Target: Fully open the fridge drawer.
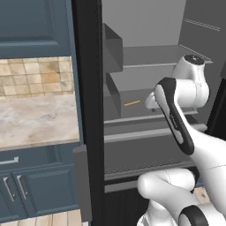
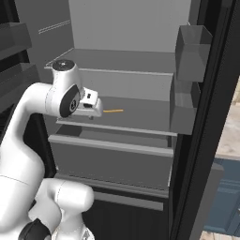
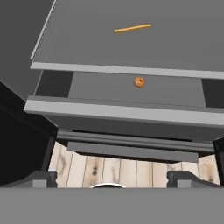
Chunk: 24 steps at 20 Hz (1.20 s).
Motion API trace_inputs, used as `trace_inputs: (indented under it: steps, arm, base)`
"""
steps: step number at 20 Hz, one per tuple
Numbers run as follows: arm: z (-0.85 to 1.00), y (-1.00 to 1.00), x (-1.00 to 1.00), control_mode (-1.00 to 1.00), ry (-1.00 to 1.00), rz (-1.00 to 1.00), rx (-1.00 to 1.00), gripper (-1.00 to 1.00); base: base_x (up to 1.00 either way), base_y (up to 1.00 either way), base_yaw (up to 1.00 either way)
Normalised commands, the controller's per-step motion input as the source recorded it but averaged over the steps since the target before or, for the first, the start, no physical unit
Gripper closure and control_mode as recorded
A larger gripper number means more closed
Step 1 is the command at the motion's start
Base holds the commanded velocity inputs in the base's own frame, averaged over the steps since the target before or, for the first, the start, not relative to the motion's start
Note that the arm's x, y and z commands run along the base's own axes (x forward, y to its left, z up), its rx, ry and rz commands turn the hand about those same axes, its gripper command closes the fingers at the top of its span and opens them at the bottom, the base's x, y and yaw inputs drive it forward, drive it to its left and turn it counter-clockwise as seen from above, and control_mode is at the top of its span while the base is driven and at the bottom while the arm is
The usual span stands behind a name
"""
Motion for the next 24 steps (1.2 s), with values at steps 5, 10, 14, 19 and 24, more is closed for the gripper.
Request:
trace_inputs:
  steps: [5,10,14,19,24]
  arm:
    - [-0.57,-0.14,0.29,-1.0,-0.06,0.03,-0.07,-1.0]
    - [-0.66,-0.08,0.23,-1.0,0.0,0.0,-0.02,-1.0]
    - [-0.6,0.0,0.37,-1.0,0.0,0.0,0.0,-1.0]
    - [-0.43,0.0,0.38,-1.0,0.0,0.0,0.0,-1.0]
    - [-0.26,0.0,0.38,-1.0,0.0,0.0,0.02,-1.0]
  base:
    - [0.0,0.0,0.0]
    - [0.0,0.0,0.0]
    - [0.0,0.0,0.0]
    - [0.0,0.0,0.0]
    - [0.0,0.0,0.0]
